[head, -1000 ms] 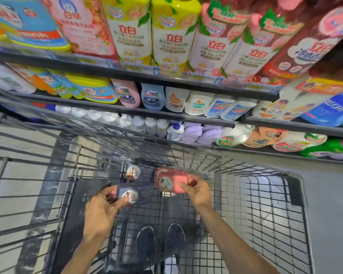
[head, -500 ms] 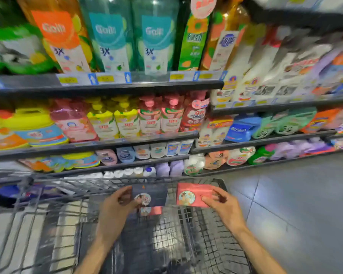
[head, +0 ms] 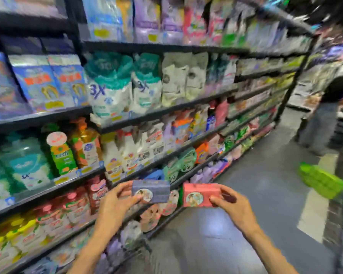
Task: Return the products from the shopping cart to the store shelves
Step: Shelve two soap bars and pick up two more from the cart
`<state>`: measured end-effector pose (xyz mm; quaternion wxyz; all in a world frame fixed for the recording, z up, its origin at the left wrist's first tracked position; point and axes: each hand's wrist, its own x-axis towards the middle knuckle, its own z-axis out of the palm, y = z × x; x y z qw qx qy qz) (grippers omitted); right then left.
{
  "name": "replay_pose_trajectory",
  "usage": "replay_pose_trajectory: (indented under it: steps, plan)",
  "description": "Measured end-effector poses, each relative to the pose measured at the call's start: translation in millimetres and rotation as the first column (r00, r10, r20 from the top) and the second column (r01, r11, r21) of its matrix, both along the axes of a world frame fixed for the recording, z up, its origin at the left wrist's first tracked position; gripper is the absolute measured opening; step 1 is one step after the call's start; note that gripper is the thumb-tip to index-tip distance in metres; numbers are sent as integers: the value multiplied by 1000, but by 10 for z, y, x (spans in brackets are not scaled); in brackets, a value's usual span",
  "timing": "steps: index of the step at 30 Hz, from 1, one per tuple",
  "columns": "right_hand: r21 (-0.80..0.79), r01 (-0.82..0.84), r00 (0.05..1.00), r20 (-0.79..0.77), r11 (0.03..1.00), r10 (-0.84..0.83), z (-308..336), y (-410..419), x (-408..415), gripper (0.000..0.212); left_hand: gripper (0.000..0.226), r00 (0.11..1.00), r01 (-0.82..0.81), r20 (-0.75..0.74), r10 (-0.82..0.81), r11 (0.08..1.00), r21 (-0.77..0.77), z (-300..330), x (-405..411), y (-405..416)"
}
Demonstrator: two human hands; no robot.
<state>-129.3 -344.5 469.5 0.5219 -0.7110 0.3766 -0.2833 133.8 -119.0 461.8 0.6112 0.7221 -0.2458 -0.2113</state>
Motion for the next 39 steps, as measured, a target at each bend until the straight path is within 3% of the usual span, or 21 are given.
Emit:
replay_pose_trajectory:
  steps: [2, 6, 18, 27, 39]
  plan:
    - [-50, 126, 990, 66, 991, -122, 336, -461, -675, 46, 41, 990, 125, 65, -122, 991, -55, 405, -470, -765]
    - [-80, 212, 971, 130, 974, -201, 693, -1046, -1399, 39, 42, 959, 236, 180, -221, 969, -69, 634, -989, -1639]
    - [-139, 490, 864, 209, 861, -458, 1173, -2870, -3304, 44, 41, 851, 498, 265, -454, 857, -131, 1189, -2464, -4321]
    - [-133, 602, 788, 258, 788, -559, 1286, -4377, -3829, 44, 36, 796, 593, 272, -540, 787, -173, 1234, -2938, -6319]
    - [-97, 662, 732, 295, 743, -614, 1404, -7259, -3845, 51, 35, 735, 667, 337, -589, 717, -202, 1552, -3048, -9289]
